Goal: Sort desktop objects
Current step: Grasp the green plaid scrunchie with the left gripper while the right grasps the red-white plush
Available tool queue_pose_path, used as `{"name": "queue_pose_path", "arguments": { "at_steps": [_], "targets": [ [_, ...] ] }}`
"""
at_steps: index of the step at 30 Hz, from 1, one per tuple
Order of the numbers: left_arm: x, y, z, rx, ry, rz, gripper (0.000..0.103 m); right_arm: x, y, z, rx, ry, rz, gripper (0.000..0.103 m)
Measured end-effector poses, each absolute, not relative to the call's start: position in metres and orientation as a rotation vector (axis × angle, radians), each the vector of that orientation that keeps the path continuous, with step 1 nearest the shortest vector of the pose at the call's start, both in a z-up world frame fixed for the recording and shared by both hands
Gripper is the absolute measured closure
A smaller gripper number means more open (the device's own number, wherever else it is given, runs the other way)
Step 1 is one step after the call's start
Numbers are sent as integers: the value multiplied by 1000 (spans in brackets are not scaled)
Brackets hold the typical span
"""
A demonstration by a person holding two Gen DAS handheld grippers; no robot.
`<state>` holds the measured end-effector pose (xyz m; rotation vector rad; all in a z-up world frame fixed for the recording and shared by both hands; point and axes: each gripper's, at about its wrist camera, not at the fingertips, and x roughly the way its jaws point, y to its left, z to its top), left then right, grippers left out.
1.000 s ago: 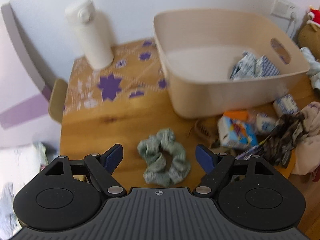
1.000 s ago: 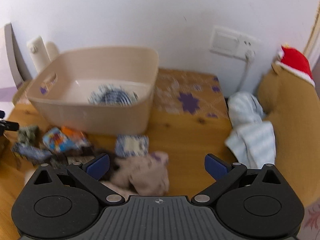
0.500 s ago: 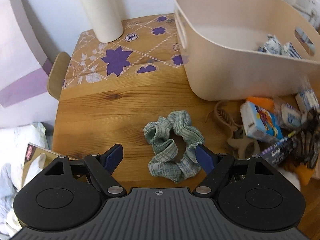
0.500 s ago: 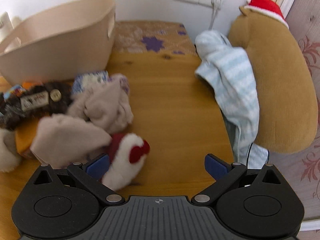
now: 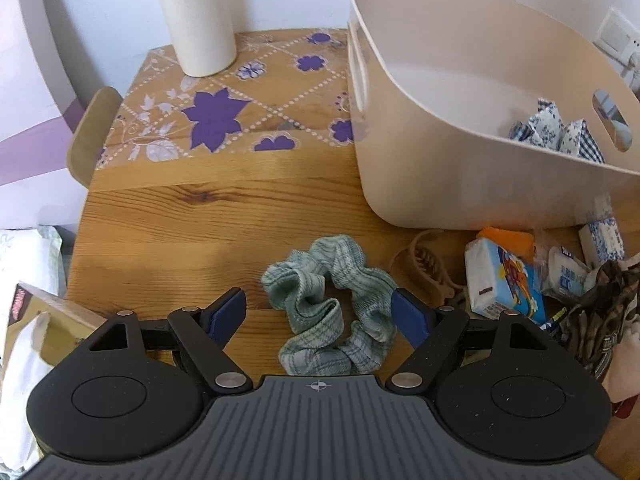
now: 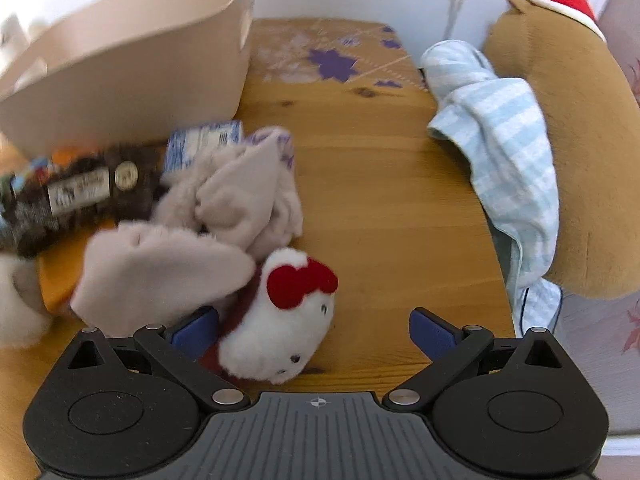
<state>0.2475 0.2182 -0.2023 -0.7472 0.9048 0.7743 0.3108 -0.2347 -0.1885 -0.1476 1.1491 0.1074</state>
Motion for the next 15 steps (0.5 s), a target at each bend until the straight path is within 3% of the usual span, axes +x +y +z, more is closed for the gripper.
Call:
{"name": "queue_pose_path", "arguments": {
  "at_steps": [11, 15],
  "targets": [
    [261, 219, -212, -782, 907, 773, 23, 320, -244, -212, -129, 1235, 76, 3],
    [265, 219, -219, -775, 960, 774, 31, 320, -244, -209, -150, 1213, 108, 14]
  ]
}}
